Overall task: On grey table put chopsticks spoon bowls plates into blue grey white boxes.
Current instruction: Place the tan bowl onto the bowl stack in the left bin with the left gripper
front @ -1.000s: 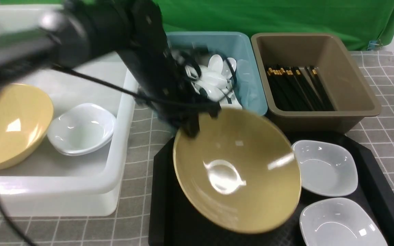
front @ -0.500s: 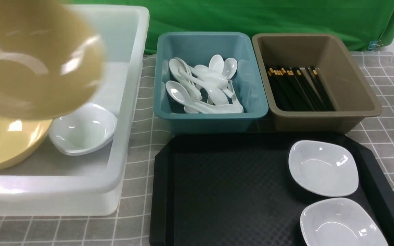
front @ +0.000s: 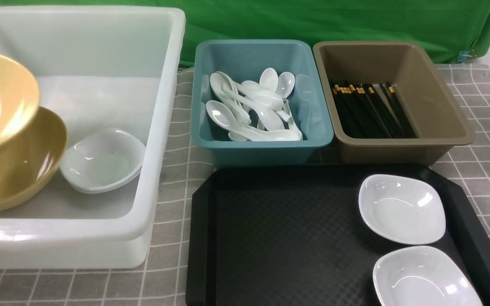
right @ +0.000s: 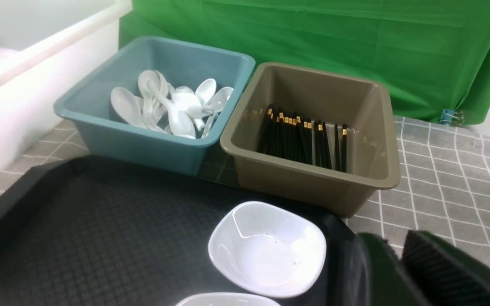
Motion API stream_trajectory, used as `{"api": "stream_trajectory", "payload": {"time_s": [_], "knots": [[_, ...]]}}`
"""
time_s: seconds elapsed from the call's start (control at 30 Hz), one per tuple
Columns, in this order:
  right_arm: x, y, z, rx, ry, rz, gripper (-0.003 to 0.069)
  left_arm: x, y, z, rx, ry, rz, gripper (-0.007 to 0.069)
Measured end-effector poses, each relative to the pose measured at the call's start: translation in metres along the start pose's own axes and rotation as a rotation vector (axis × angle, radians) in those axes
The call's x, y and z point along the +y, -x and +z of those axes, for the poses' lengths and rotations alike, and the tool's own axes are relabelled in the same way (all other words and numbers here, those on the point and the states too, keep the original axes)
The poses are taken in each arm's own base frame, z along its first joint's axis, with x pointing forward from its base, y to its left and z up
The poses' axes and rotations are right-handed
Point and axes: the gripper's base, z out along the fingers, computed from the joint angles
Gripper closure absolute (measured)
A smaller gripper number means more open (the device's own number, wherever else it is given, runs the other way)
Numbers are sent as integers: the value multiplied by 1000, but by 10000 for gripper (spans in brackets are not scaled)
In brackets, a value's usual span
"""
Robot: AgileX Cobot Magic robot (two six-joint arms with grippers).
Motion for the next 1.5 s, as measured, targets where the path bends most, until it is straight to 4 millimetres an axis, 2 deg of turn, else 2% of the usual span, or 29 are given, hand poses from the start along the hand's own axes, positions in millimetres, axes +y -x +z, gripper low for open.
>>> {"api": "stream_trajectory", "payload": {"time_s": [0.1, 0.33, 0.43, 0.67, 0.77, 0.8, 0.93, 1.0, 1.13, 1.17, 1.3, 1.4, 1.5], "knots": [[0, 0, 0, -1, 0, 0, 556, -6, -4, 17, 33, -5, 41, 608], [0, 0, 0, -4, 0, 0, 554, -19, -11, 26, 56, 6, 128, 587], [0, 0, 0, -4, 0, 0, 554, -20, -13, 28, 60, 43, 184, 530], [0, 0, 0, -4, 0, 0, 546, -15, -14, 24, 113, 131, 231, 303], [0, 0, 0, -4, 0, 0, 545, -22, -6, 15, 103, 132, 228, 235], [0, 0, 0, -4, 0, 0, 543, -28, -1, 7, 102, 127, 236, 190], [0, 0, 0, -4, 0, 0, 540, -39, 8, -9, 106, 110, 254, 151], [0, 0, 0, -4, 0, 0, 538, -45, 11, -17, 117, 99, 259, 165], [0, 0, 0, -4, 0, 0, 535, -43, 4, -17, 191, 102, 252, 309], [0, 0, 0, -4, 0, 0, 535, -40, 0, -14, 212, 108, 247, 390], [0, 0, 0, -4, 0, 0, 538, -38, -17, -3, 311, 67, 255, 585], [0, 0, 0, -3, 0, 0, 559, -54, -28, 0, 359, -18, 293, 620], [0, 1, 4, 16, 0, 1, 626, -89, -49, 1, 395, -109, 384, 630]]}}
